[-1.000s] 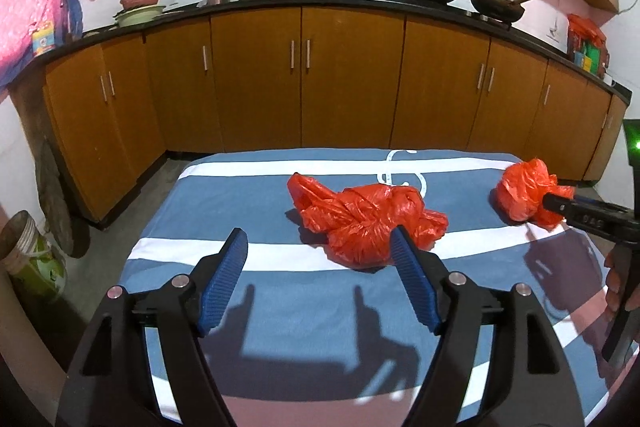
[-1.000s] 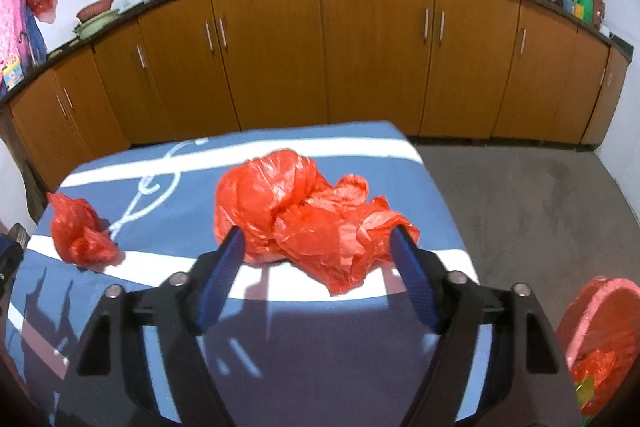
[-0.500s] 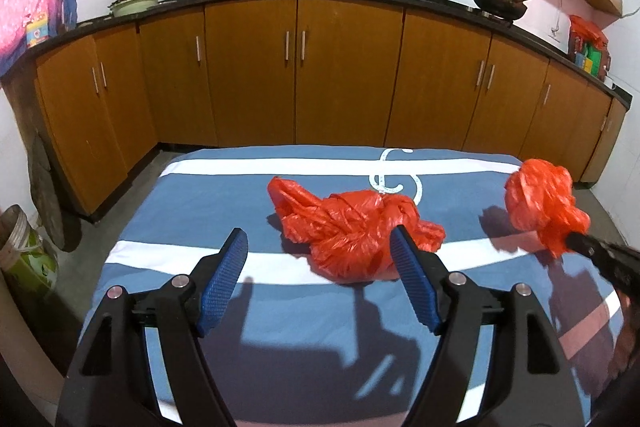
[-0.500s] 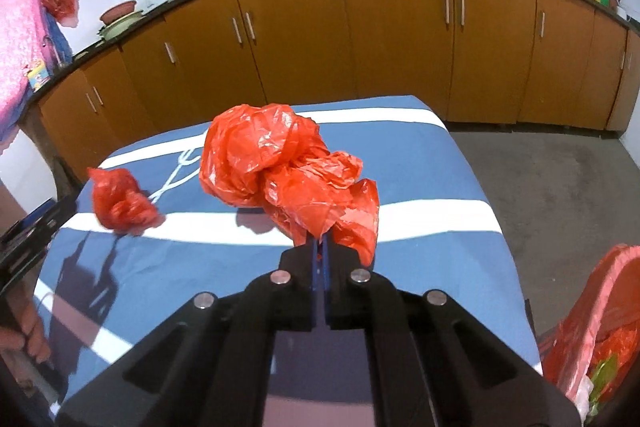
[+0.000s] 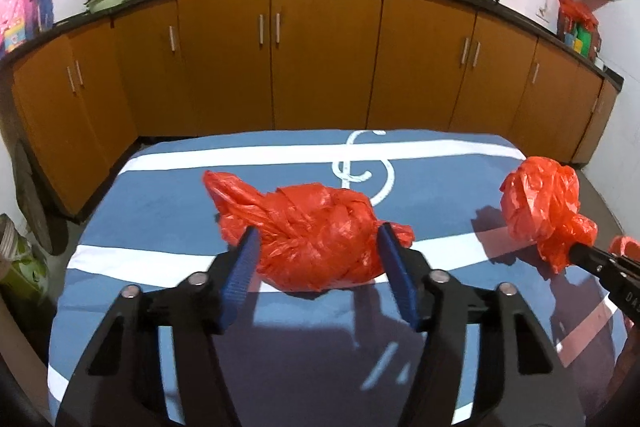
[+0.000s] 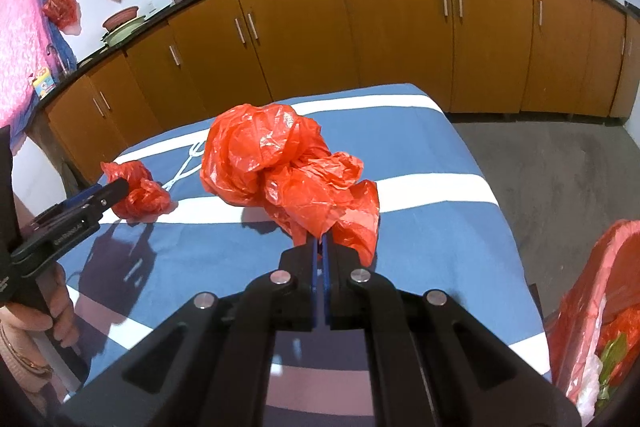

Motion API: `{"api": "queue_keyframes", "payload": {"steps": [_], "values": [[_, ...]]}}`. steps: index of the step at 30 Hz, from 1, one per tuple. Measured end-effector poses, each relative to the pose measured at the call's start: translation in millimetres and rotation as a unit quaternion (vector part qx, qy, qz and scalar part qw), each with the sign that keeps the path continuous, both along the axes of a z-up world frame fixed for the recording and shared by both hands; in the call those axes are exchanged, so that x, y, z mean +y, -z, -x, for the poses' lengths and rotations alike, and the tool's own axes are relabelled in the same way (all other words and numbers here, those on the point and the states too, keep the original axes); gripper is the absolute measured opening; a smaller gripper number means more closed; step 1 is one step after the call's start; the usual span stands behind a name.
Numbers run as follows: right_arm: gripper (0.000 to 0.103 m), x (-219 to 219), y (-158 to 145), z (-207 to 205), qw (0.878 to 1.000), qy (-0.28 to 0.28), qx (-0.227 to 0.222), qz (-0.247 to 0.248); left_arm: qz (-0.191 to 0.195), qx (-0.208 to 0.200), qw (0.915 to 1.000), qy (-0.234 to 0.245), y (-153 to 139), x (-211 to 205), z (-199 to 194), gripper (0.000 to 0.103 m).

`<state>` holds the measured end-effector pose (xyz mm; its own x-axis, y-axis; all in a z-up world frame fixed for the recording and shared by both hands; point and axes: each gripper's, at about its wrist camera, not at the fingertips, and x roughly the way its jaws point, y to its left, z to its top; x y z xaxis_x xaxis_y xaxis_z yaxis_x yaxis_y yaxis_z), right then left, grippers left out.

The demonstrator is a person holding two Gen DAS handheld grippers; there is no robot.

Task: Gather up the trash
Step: 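Grasp a red bag with the right tool while the left tool grasps another red bag, then carry both red bags over the orange basket with both tools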

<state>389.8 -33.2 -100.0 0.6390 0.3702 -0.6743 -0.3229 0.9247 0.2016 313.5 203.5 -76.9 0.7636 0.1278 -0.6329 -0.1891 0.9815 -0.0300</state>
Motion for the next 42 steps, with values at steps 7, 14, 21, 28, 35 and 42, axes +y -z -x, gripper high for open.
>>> {"api": "queue_keyframes", "payload": {"steps": [7,14,21,28,35,42], "values": [[0.004,-2,3,2,1.0,0.004,0.005,-0.002,0.002,0.011,0.9998,0.018,3,-2,-1,0.028],[0.004,-7,-7,15,1.0,0.008,-0.005,-0.011,0.007,0.002,0.9998,0.018,-4,-4,22,0.023],[0.004,-19,-28,41,0.999,0.009,-0.02,-0.025,0.006,-0.011,0.9994,0.033,-20,-23,43,0.021],[0.004,-36,-45,69,0.999,0.014,-0.031,-0.033,0.007,-0.021,0.9987,0.046,-33,-42,61,0.018],[0.004,-57,-60,91,0.998,0.023,-0.039,-0.042,0.007,-0.039,0.9974,0.061,-49,-64,75,0.018],[0.004,-85,-77,112,0.996,0.04,-0.058,-0.047,0.009,-0.057,0.995,0.082,-64,-90,84,0.018]]}}
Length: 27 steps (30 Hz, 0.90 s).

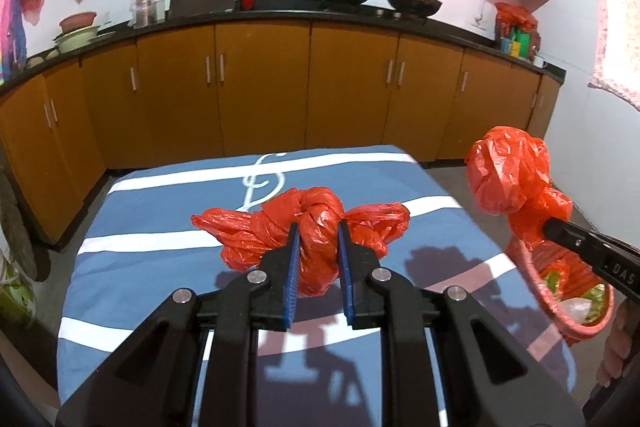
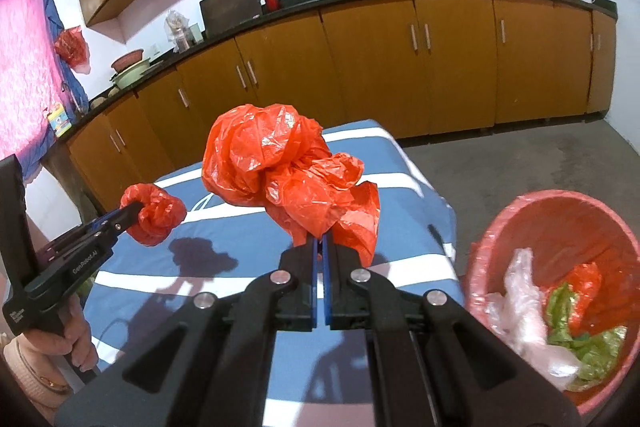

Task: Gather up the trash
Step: 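Carry both red bags over the orange basket with both tools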

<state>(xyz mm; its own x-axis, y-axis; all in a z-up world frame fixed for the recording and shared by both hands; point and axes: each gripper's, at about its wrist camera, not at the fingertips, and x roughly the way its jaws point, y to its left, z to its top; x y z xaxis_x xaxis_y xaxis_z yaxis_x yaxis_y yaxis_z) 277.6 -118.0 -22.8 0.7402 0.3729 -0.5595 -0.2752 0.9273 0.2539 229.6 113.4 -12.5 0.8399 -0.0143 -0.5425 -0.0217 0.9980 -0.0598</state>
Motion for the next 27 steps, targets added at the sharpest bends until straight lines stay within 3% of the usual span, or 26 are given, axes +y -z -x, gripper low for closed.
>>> {"api": "queue_keyframes", "payload": {"steps": [17,27], "values": [[0.004,-73,-38,47,0.997,0.064,-0.048,0.001,0.009,-0.031,0.9967,0.074,-27,-77,20,0.018],[0.004,-117,-46,63,0.992,0.109,-0.059,0.007,0.02,-0.037,0.9914,0.124,-31,-130,26,0.018]]}}
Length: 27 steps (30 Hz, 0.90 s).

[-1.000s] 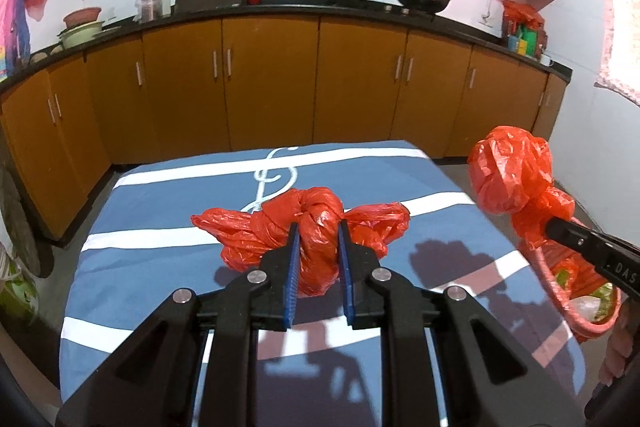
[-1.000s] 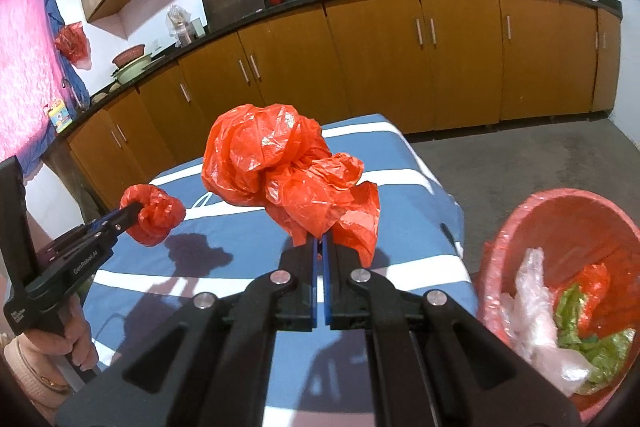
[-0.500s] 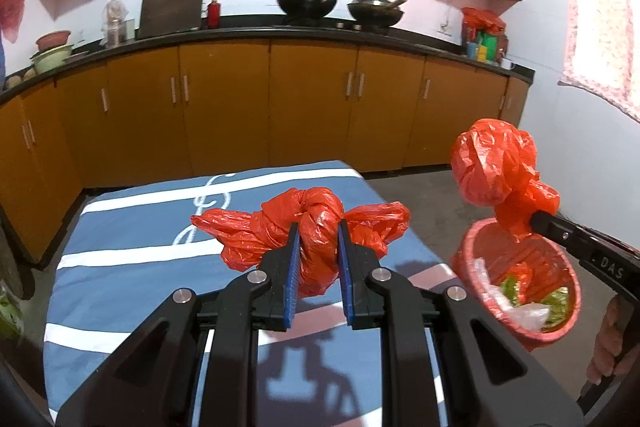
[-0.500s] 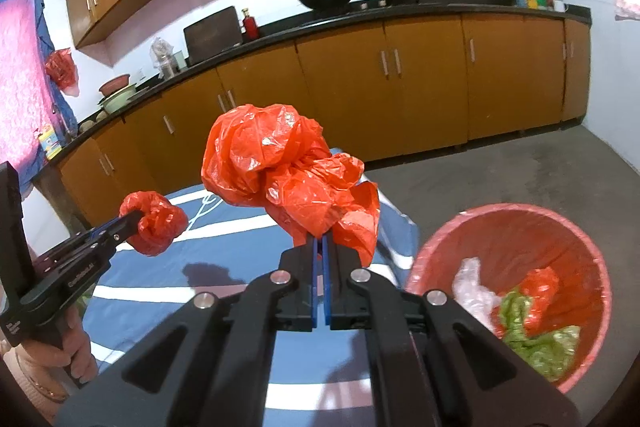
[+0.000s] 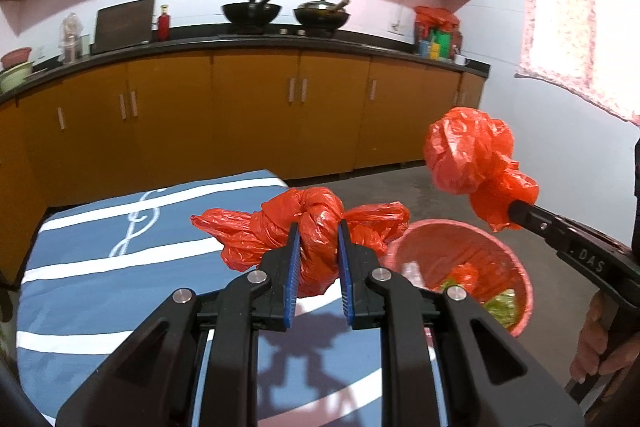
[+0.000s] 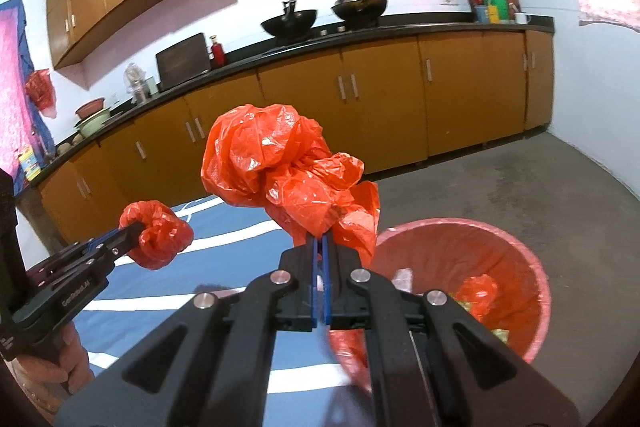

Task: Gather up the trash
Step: 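Carry both red bags over the orange basket with both tools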

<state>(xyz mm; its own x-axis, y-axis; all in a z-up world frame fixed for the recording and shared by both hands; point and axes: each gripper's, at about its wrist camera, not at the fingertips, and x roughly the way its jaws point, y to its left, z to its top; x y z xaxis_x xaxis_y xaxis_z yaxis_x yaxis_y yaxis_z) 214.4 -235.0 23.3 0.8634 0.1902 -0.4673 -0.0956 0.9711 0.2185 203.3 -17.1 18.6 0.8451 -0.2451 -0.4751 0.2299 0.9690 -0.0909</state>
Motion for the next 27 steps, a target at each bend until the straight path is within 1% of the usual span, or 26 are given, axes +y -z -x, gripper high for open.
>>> {"api": "queue_keyframes", "payload": {"steps": [7,17,27], "values": [[0.004,-28,1,8,1.0,0.029,-0.003,0.001,0.0,0.001,0.9994,0.033,1,-33,0,0.018],[0.004,-61,10,7,0.998,0.066,0.005,0.009,-0.004,0.011,0.998,0.063,8,-67,-5,0.018],[0.004,-101,30,4,0.994,0.103,0.022,0.006,-0.014,0.027,0.9946,0.1,22,-108,-10,0.018]]}}
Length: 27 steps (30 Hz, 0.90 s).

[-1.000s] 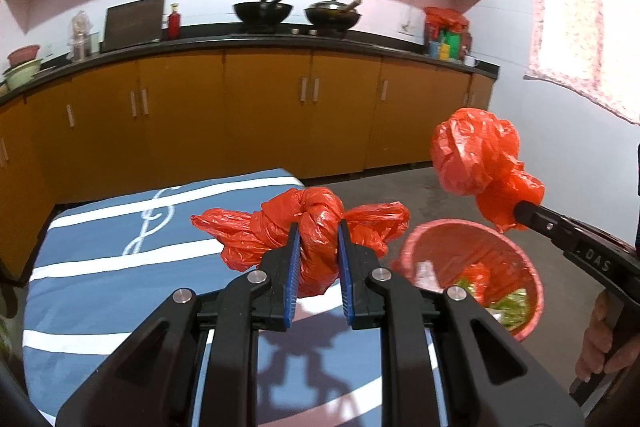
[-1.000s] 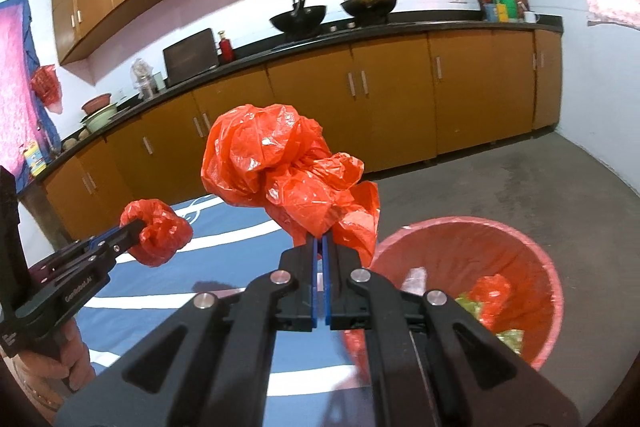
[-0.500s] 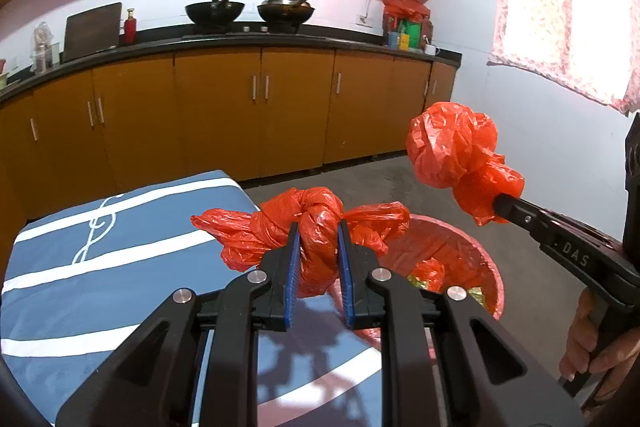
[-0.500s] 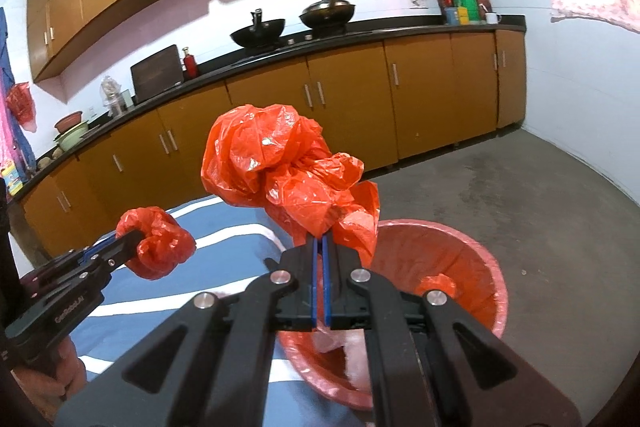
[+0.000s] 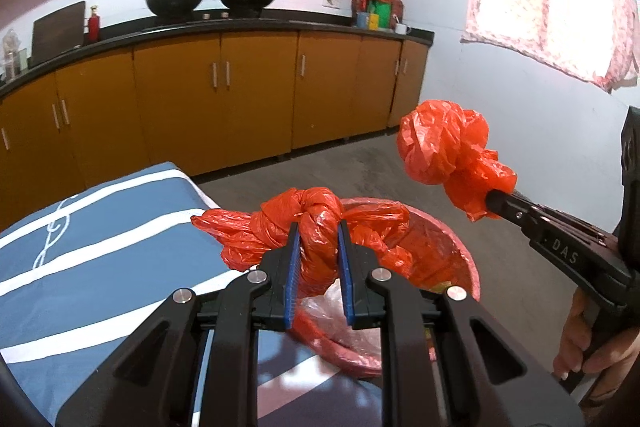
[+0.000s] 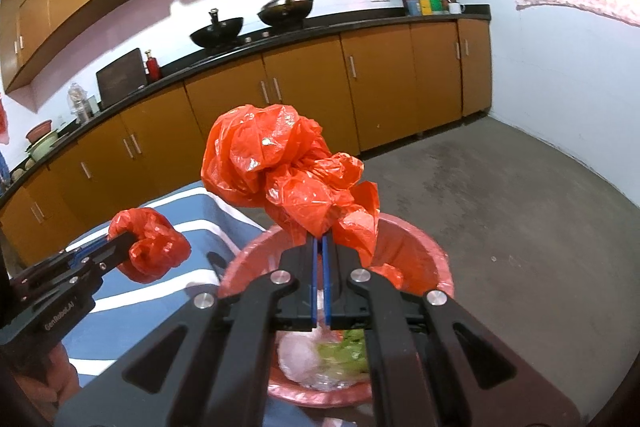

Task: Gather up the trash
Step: 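Carry both red bags over the orange basket with both tools, then open both tools to drop the red bags into the basket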

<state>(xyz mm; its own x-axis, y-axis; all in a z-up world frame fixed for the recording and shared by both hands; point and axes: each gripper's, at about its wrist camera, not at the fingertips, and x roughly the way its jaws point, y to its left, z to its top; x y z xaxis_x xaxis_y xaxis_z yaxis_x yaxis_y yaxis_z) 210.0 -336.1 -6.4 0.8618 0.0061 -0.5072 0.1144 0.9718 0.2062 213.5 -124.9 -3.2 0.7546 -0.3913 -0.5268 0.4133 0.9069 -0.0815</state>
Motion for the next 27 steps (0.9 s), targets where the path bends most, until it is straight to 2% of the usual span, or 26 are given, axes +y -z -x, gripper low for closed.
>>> {"api": "queue_keyframes", "payload": {"steps": [12,27], "values": [[0.004,-23,28,-12,0.999,0.021,0.026,-0.013,-0.013,0.022,0.999,0.036,22,-34,-14,0.018],[0.004,-29,42,-29,0.999,0.026,0.034,-0.034,-0.026,0.039,0.9973,0.056,43,-56,-33,0.02]]}}
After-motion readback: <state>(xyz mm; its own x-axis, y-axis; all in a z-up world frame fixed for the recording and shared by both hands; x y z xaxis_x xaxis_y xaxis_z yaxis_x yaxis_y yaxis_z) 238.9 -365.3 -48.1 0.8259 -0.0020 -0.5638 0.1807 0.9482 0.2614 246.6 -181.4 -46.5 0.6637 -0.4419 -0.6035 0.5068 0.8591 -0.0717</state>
